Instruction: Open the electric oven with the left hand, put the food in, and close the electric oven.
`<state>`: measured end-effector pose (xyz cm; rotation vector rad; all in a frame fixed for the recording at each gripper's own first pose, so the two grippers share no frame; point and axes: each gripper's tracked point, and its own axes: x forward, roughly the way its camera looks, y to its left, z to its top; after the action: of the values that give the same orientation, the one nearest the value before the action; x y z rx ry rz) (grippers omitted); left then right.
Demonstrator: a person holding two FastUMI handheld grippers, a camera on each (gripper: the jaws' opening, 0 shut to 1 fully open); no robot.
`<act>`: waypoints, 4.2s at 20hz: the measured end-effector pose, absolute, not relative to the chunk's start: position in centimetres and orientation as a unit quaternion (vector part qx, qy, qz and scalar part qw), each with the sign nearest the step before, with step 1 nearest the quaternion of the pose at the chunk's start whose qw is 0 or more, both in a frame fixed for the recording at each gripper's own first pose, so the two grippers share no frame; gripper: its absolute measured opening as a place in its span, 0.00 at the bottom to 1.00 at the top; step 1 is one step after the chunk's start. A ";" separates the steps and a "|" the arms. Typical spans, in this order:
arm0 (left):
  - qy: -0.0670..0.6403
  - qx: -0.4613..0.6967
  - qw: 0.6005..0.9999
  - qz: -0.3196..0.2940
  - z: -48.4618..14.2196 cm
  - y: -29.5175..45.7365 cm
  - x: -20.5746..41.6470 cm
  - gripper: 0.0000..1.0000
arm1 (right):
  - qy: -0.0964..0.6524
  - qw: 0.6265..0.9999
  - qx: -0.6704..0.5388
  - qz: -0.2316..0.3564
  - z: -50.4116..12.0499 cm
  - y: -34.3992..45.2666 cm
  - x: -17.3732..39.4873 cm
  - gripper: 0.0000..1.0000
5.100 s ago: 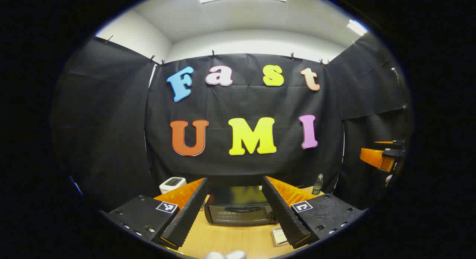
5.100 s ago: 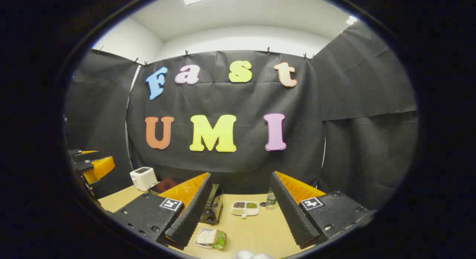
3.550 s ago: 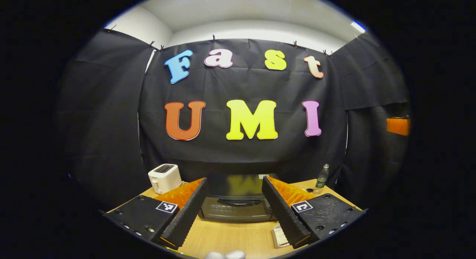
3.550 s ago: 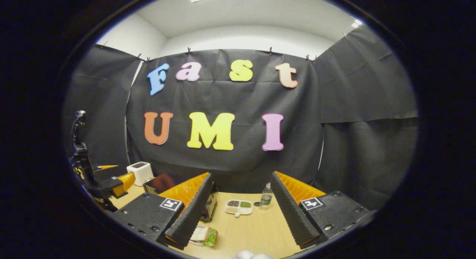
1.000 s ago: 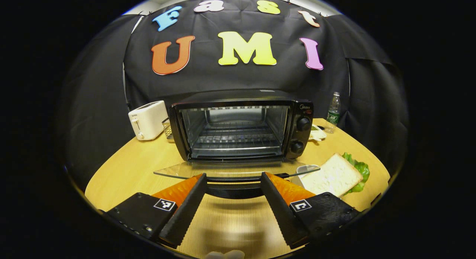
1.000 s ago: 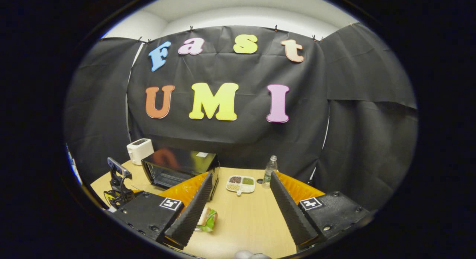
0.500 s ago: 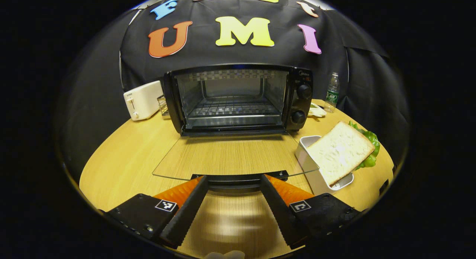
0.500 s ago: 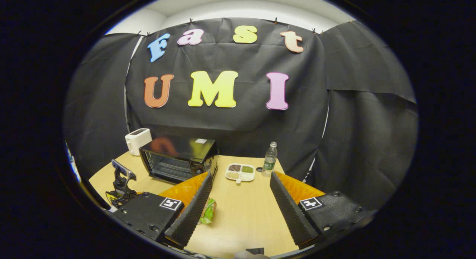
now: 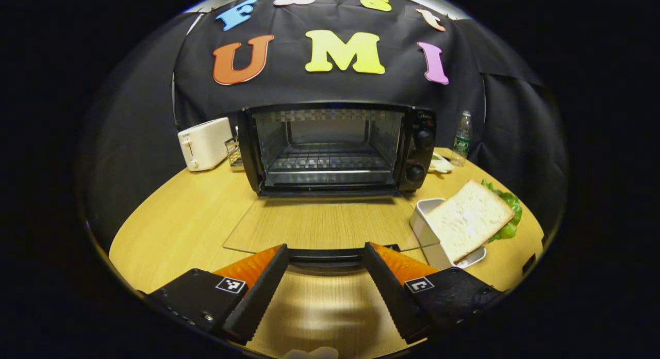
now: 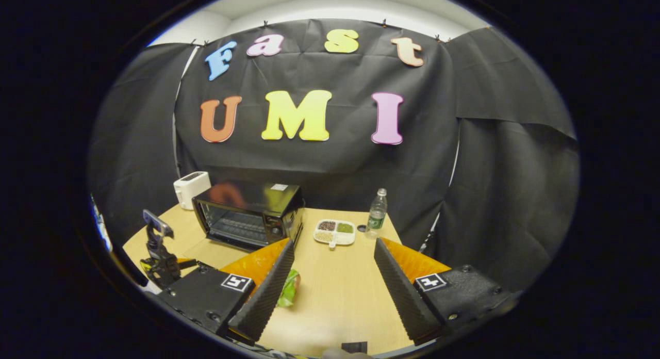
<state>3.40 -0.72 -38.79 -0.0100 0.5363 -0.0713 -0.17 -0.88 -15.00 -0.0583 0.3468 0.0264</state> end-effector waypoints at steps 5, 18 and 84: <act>0.184 0.020 0.982 -0.028 -27.9 1.6 1.7 0.96 | 0.215 0.976 -0.008 0.045 -19.9 0.8 0.0 0.96; 0.060 0.008 0.998 -0.017 -9.4 2.6 -4.1 0.96 | 0.366 0.919 0.091 0.115 -34.3 6.7 2.9 0.99; 0.127 0.021 0.991 -0.028 -13.8 9.2 -1.7 0.96 | 0.205 0.829 0.519 0.001 -36.8 30.3 26.2 0.40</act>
<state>-1.67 9.18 -13.79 0.0422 0.2539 -0.0571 26.18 30.26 -36.83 1.1022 0.4356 0.0022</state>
